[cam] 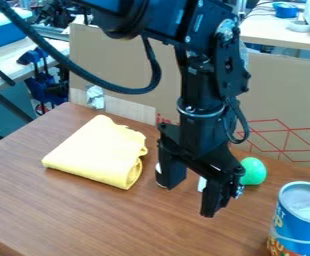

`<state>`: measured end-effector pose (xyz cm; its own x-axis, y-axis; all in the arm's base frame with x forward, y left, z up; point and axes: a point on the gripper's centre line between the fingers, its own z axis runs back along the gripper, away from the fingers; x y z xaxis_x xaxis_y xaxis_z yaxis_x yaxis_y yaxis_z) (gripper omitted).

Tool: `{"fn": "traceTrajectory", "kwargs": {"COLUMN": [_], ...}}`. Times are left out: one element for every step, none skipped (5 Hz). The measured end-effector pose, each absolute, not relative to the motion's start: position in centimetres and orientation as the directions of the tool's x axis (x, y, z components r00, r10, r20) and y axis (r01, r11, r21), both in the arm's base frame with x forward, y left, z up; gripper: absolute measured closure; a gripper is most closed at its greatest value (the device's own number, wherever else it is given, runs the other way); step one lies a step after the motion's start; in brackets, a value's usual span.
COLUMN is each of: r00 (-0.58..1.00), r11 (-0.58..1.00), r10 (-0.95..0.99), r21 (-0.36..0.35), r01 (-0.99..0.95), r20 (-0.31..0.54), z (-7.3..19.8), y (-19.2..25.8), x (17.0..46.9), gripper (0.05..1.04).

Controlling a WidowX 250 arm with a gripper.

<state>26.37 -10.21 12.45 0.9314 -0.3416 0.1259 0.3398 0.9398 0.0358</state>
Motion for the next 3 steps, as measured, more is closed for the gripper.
{"fn": "traceTrajectory", "kwargs": {"r00": [0.934, 0.938, 0.929], "r11": [0.940, 0.945, 0.937], "r10": [-0.342, -0.323, -0.344], "r21": [0.035, -0.013, -0.007], "r01": [0.340, 0.328, 0.348], "r20": [0.100, 0.123, 0.137], "z": [11.7, 11.6, 12.7], "y": [-10.2, -12.5, -15.4], "x": [26.2, 26.4, 27.1], "gripper": [0.076, 0.076, 0.076]}}
